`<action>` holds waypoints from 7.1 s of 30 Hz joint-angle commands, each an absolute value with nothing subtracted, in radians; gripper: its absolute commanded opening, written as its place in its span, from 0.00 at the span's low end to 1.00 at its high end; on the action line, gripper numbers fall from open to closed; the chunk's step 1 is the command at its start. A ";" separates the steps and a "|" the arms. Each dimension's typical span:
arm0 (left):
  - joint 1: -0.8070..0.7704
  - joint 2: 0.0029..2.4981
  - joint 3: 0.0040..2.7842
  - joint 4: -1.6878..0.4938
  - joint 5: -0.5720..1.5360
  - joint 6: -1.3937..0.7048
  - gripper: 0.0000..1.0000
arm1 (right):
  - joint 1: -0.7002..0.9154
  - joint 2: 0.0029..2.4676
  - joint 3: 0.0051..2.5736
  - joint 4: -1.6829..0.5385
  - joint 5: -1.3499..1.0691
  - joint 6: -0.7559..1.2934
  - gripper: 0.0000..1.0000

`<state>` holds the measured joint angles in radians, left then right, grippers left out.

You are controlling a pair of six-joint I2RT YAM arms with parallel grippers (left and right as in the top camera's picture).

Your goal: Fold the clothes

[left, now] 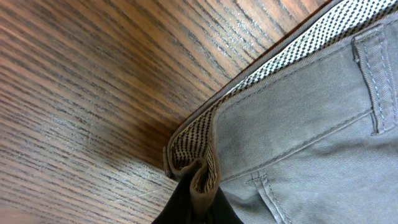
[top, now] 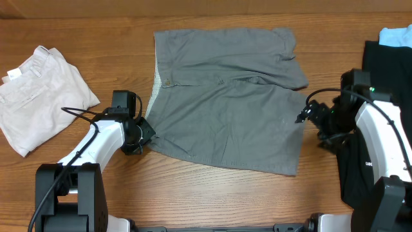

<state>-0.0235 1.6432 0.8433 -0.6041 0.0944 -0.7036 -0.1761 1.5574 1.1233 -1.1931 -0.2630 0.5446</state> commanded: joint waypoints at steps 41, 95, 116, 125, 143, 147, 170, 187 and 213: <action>-0.020 1.666 0.833 -0.606 0.105 -0.651 0.10 | -0.080 1.318 0.509 -0.749 -0.289 1.101 0.59; -0.019 1.163 1.055 -0.951 0.101 -0.655 0.06 | -0.079 1.402 1.523 -0.900 -0.039 0.384 0.04; -0.019 1.604 1.055 -0.628 -0.017 -0.871 0.07 | 0.039 1.819 1.521 -0.444 -0.106 0.340 0.04; -0.019 1.665 1.055 -0.603 -0.086 -0.899 0.14 | 0.039 1.860 1.520 -0.373 -0.106 0.340 0.04; -0.018 1.686 1.061 -0.526 -0.115 -0.905 0.45 | 0.040 1.875 1.520 -0.274 -0.113 0.339 0.67; -0.017 1.682 1.118 -0.604 -0.147 -0.852 0.48 | 0.027 1.874 1.520 -0.277 -0.105 0.316 0.79; -0.147 1.667 1.245 -0.855 0.163 -0.609 0.06 | -0.121 1.875 1.450 -0.775 -0.257 0.051 0.45; -0.155 1.815 0.982 -0.459 -0.176 -0.605 0.30 | 0.010 1.876 1.201 -0.494 -0.256 0.047 0.33; 0.017 1.876 1.293 -0.496 0.050 -0.388 0.41 | 0.047 1.956 1.147 -0.986 -0.211 0.196 0.37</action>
<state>0.0113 1.8679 1.2228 -0.4778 -0.0196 -0.4522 0.0330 1.9244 1.1881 -0.9684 -0.2554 0.1761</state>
